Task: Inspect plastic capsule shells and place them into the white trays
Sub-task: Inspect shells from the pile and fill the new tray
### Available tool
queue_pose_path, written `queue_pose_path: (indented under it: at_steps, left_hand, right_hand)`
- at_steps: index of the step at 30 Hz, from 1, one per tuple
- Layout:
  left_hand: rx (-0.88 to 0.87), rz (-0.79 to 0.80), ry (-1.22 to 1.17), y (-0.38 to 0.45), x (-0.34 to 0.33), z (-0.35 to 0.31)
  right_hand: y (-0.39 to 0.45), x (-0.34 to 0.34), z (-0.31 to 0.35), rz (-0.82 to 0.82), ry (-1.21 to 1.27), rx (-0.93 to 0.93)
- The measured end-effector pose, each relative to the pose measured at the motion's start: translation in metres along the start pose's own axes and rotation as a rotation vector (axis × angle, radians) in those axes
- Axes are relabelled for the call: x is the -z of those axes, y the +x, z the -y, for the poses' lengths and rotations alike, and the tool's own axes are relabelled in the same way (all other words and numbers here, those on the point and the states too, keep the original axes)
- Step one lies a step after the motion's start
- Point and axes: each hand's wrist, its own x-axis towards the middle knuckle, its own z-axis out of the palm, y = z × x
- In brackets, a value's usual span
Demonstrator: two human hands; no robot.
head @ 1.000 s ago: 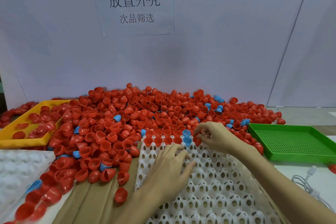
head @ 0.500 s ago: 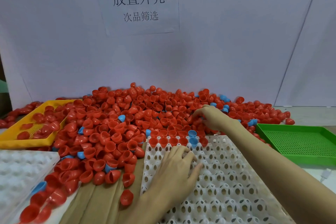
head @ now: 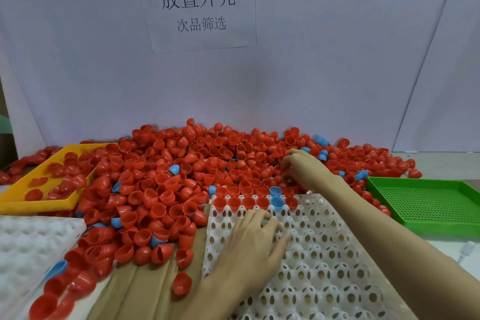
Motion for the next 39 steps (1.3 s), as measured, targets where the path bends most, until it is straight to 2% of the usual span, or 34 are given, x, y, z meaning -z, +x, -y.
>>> queue_pose_path:
  at_steps: [4,7,9,11,15,19,23,33,36,39]
  left_hand:
    - [-0.003,0.0,0.003,0.001,0.001,-0.001]
    - [-0.005,-0.005,-0.018,0.0,0.002,0.0]
    - [-0.007,-0.025,-0.053,0.0,0.005,-0.001]
    - [-0.016,-0.057,-0.09,0.0,0.007,-0.003]
    - [-0.028,-0.201,-0.203,0.002,0.011,-0.008]
    - [-0.052,-0.372,-0.332,0.002,0.016,-0.013]
    - [-0.091,-0.488,-0.292,0.001,0.021,-0.013]
    - [-0.069,-0.471,-0.278,0.0,0.027,-0.008]
    - [0.044,-0.534,-0.331,0.005,0.042,0.009]
    - [0.296,-0.698,-0.473,0.012,0.071,0.05]
  right_hand:
    - [-0.006,0.016,0.0,-0.137,0.248,-0.077]
    - [-0.023,0.031,0.006,-0.205,0.661,-0.171]
    - [-0.044,0.038,0.013,-0.154,1.002,-0.219]
    - [-0.066,0.042,0.02,-0.03,1.295,-0.237]
    - [-0.098,0.037,0.028,0.251,1.611,-0.227]
    - [-0.116,0.035,0.042,0.414,1.622,-0.14]
    - [-0.123,0.039,0.056,0.484,1.64,-0.093]
    - [-0.134,0.046,0.05,0.416,1.596,-0.073]
    - [-0.137,0.048,0.049,0.435,1.584,-0.069]
    - [-0.137,0.05,0.054,0.47,1.539,-0.056]
